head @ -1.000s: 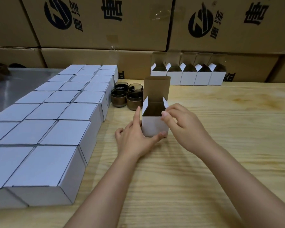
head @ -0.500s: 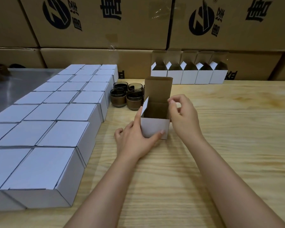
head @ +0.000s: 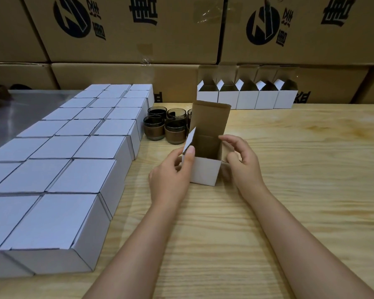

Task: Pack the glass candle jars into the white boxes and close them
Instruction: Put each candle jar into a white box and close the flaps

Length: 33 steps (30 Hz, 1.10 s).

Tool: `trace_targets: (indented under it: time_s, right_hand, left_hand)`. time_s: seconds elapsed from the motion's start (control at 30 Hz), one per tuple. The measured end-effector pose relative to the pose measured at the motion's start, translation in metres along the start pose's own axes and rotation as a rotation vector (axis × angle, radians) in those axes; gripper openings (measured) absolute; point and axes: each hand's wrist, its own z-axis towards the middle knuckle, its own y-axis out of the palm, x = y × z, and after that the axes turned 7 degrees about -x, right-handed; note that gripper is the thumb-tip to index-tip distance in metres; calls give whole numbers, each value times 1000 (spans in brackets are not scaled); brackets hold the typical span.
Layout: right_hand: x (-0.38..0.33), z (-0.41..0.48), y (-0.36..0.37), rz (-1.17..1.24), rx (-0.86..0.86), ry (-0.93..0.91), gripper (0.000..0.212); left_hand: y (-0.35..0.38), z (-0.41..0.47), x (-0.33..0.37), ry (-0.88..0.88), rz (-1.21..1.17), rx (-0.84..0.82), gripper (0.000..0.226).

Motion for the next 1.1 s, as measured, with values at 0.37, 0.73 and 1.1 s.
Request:
trace_targets:
  time_s: [0.37, 0.73, 1.1]
  right_hand:
    - [3, 6, -6, -76, -119, -75, 69]
    - [-3, 8, -10, -185, -108, -75, 51]
    - [-2, 6, -17, -23, -129, -70, 44]
  left_hand:
    - [1, 5, -3, -46, -349, 57, 17]
    - [0, 3, -2, 36, -415, -163, 38]
    - [-12, 1, -2, 188, -358, -291, 96]
